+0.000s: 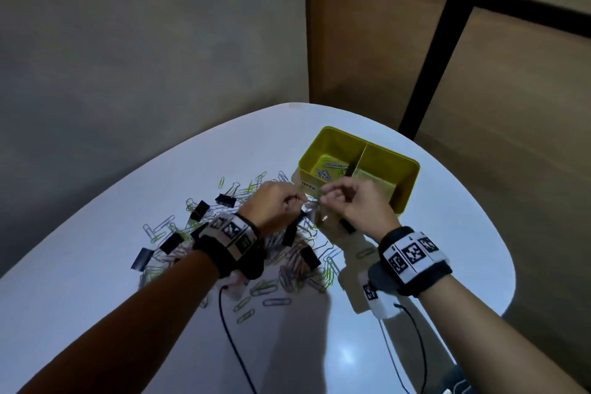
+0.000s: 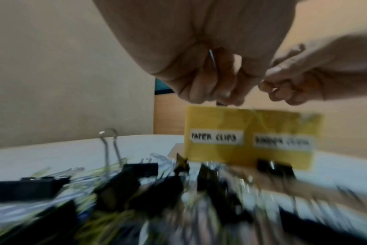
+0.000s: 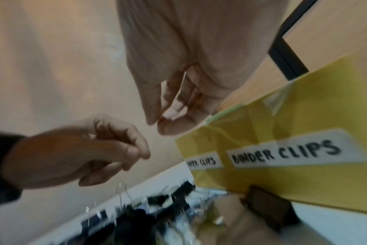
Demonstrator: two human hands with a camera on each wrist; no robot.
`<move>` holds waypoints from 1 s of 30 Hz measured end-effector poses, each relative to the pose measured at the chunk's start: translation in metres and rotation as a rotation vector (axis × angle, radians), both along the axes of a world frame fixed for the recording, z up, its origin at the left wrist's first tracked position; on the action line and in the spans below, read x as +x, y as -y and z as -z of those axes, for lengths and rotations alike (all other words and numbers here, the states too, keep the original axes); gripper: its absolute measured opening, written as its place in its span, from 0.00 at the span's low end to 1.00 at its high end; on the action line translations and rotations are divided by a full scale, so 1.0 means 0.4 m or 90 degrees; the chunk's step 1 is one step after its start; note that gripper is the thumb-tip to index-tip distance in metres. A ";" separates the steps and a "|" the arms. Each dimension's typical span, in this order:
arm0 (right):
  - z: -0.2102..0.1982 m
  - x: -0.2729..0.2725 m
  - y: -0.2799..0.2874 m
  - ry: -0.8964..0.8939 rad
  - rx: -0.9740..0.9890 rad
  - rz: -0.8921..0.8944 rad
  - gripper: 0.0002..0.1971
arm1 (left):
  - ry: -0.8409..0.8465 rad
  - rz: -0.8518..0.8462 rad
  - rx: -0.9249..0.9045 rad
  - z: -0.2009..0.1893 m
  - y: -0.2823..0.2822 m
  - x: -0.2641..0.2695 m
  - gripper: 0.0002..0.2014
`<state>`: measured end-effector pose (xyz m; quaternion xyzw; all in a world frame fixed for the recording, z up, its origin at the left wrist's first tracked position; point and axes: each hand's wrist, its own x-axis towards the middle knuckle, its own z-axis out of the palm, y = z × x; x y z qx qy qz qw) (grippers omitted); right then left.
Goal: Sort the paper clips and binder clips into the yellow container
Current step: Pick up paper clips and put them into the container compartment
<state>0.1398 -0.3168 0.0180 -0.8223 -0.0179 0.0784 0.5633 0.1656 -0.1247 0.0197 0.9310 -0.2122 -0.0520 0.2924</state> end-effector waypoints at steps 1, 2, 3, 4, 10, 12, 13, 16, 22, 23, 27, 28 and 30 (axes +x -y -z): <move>0.018 -0.022 -0.006 -0.020 -0.056 -0.027 0.05 | -0.008 0.077 0.064 0.022 -0.011 -0.021 0.12; 0.040 -0.041 -0.012 -0.027 -0.124 -0.053 0.04 | -0.022 0.154 0.122 0.042 -0.018 -0.041 0.14; 0.059 -0.059 -0.017 -0.029 -0.199 -0.080 0.04 | -0.036 0.222 0.179 0.058 -0.019 -0.059 0.16; 0.080 -0.076 -0.022 -0.034 -0.265 -0.110 0.05 | -0.047 0.276 0.233 0.072 -0.016 -0.072 0.17; 0.159 -0.143 -0.036 0.007 -0.455 -0.051 0.06 | -0.082 0.226 0.365 0.131 0.031 -0.109 0.20; 0.175 -0.158 -0.024 0.021 -0.515 -0.003 0.09 | -0.071 0.224 0.347 0.133 0.035 -0.115 0.14; 0.180 -0.169 -0.018 0.016 -0.554 -0.008 0.10 | -0.063 0.225 0.341 0.131 0.033 -0.119 0.12; 0.211 -0.203 -0.014 0.047 -0.588 -0.031 0.09 | -0.025 0.233 0.337 0.124 0.023 -0.124 0.09; 0.231 -0.234 -0.043 0.076 -0.527 -0.069 0.07 | 0.047 0.312 0.370 0.144 0.003 -0.114 0.10; 0.229 -0.238 -0.047 0.084 -0.518 -0.075 0.06 | 0.030 0.294 0.363 0.149 0.001 -0.110 0.13; 0.225 -0.238 -0.055 0.089 -0.480 -0.158 0.10 | -0.040 0.218 0.386 0.138 0.012 -0.098 0.21; 0.223 -0.235 -0.053 0.089 -0.467 -0.165 0.10 | -0.044 0.220 0.398 0.133 0.016 -0.095 0.20; 0.214 -0.232 -0.045 0.080 -0.464 -0.141 0.12 | -0.032 0.238 0.411 0.127 0.016 -0.090 0.19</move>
